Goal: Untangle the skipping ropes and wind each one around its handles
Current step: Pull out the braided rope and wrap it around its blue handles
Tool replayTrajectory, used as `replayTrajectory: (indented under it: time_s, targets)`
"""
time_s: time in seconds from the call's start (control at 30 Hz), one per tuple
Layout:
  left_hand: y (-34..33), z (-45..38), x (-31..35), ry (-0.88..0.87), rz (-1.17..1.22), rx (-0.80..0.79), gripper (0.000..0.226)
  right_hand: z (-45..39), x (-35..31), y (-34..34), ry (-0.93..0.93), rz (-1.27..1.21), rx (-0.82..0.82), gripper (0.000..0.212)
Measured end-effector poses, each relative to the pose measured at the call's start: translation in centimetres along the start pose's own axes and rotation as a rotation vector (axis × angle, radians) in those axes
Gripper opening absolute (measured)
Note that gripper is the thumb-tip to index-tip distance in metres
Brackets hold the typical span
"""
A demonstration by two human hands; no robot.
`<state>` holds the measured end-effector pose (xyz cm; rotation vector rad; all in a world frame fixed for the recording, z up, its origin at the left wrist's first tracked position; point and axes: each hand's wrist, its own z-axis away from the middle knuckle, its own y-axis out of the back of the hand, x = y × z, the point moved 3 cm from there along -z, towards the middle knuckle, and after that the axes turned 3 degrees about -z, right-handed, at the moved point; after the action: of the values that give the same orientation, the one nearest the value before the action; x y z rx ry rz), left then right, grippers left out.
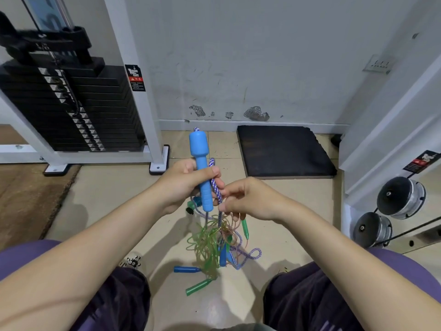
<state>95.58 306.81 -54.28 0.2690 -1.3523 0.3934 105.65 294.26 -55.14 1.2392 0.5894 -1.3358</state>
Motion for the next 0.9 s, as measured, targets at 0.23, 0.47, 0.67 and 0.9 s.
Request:
replayTrajectory:
  time_s: [0.23, 0.47, 0.67, 0.9]
  targets:
    - [1.0, -0.2, -0.2, -0.069, -0.096, -0.016, 0.016, -0.2, -0.2, 2.1, 0.073, -0.064, 0.157, 0.007]
    - [-0.3, 0.4, -0.7, 0.051, -0.252, -0.078, 0.023, 0.6, -2.0, 2.6, 0.235, -0.38, 0.184, 0.01]
    - [-0.5, 0.4, -1.0, 0.043, -0.335, -0.02, 0.017, 0.7, -2.3, 3.5, 0.272, -0.59, 0.266, 0.016]
    - [0.0, 0.1, -0.1, -0.047, -0.138, 0.081, 0.021, 0.1, -0.1, 1.5, 0.047, -0.129, 0.051, 0.017]
